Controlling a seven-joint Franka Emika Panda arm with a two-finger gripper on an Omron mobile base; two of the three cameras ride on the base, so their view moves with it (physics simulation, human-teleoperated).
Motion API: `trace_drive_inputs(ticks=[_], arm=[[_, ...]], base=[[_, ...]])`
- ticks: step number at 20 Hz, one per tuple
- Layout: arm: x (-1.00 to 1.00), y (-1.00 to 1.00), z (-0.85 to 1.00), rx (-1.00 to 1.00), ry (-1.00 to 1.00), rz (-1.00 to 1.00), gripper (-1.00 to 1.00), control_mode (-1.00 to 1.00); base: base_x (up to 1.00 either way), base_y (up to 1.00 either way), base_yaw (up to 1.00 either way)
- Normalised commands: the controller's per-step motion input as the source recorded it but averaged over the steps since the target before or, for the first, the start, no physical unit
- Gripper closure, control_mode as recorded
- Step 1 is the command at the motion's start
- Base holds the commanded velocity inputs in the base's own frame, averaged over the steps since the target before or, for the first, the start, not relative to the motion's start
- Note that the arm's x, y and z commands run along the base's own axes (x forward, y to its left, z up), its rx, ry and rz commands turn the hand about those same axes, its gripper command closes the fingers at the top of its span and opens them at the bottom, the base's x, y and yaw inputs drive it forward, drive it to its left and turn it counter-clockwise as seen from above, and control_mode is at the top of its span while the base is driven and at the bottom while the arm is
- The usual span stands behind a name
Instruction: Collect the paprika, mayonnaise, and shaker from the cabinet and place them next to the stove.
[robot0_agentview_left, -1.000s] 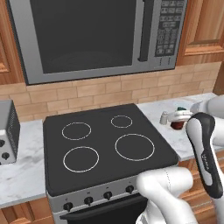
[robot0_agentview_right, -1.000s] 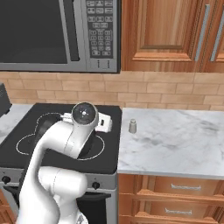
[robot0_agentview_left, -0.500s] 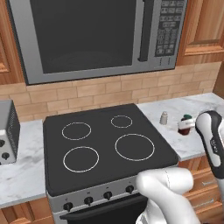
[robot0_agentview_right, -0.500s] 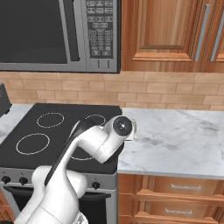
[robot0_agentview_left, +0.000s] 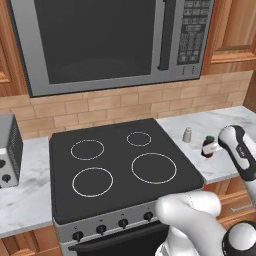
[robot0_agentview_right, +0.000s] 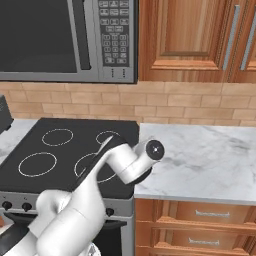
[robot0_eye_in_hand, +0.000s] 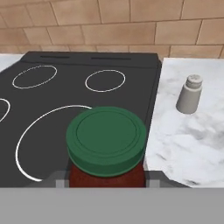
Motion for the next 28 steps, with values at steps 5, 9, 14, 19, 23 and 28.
trace_drive_inputs(ticks=[5, 9, 14, 19, 23, 28], arm=[[0.44, -0.16, -0.31, -0.02, 0.02, 0.11, 1.0, -1.0], [0.24, -0.19, -0.25, 0.0, 0.06, 0.07, 1.0, -1.0], [0.08, -0.13, -0.21, 0.0, 0.07, 0.0, 1.0, -1.0], [0.12, -0.03, -0.26, 0.02, 0.01, 0.0, 1.0, -1.0], [0.03, -0.01, -0.27, 0.04, -0.06, 0.0, 1.0, -1.0], [0.0, -0.01, -0.2, 0.02, -0.14, 0.0, 1.0, -1.0]], base=[[0.0, 0.0, 0.0], [0.0, 0.0, 0.0], [0.0, 0.0, 0.0], [0.0, 0.0, 0.0], [0.0, 0.0, 0.0], [0.0, 0.0, 0.0]])
